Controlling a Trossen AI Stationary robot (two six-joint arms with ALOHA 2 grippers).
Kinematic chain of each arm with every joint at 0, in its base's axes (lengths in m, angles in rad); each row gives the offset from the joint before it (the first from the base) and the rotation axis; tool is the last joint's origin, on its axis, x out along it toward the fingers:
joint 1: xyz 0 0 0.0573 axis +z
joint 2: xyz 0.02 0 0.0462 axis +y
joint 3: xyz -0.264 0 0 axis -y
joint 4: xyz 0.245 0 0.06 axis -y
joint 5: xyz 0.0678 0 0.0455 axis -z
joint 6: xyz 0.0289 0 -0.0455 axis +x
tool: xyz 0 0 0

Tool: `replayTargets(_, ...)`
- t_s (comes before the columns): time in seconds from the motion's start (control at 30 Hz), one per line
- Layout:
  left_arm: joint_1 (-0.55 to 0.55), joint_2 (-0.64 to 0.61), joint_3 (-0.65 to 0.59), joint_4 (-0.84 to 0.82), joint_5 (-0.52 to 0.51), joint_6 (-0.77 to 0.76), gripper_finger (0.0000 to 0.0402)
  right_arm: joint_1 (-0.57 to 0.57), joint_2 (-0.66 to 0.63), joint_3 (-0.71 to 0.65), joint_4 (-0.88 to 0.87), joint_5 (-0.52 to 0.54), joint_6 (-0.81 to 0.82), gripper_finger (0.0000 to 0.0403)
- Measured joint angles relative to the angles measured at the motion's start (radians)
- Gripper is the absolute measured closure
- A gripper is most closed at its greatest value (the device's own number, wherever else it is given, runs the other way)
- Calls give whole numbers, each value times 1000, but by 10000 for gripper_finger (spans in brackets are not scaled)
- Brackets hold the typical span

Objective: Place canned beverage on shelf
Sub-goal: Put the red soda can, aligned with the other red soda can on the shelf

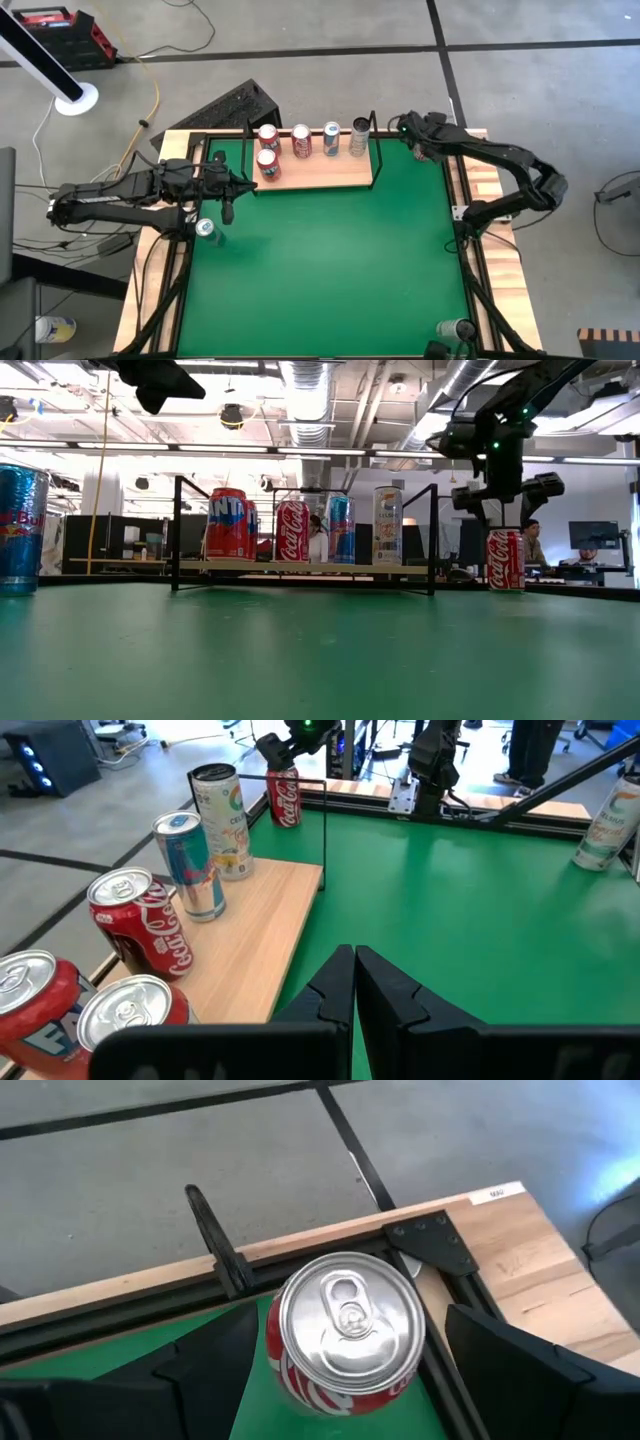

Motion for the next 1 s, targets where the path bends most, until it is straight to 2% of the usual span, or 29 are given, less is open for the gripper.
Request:
replayTargets(0.17,0,0,0,0,1,-2,402,0,32,0,-4,-4,55,58)
replayTargets(0.73,0,0,0,0,9,-17,402,1,105,2,1,-5,76,58)
replayTargets(1.0,0,0,0,0,9,-17,402,-7,101,3,-6,-27,51,95)
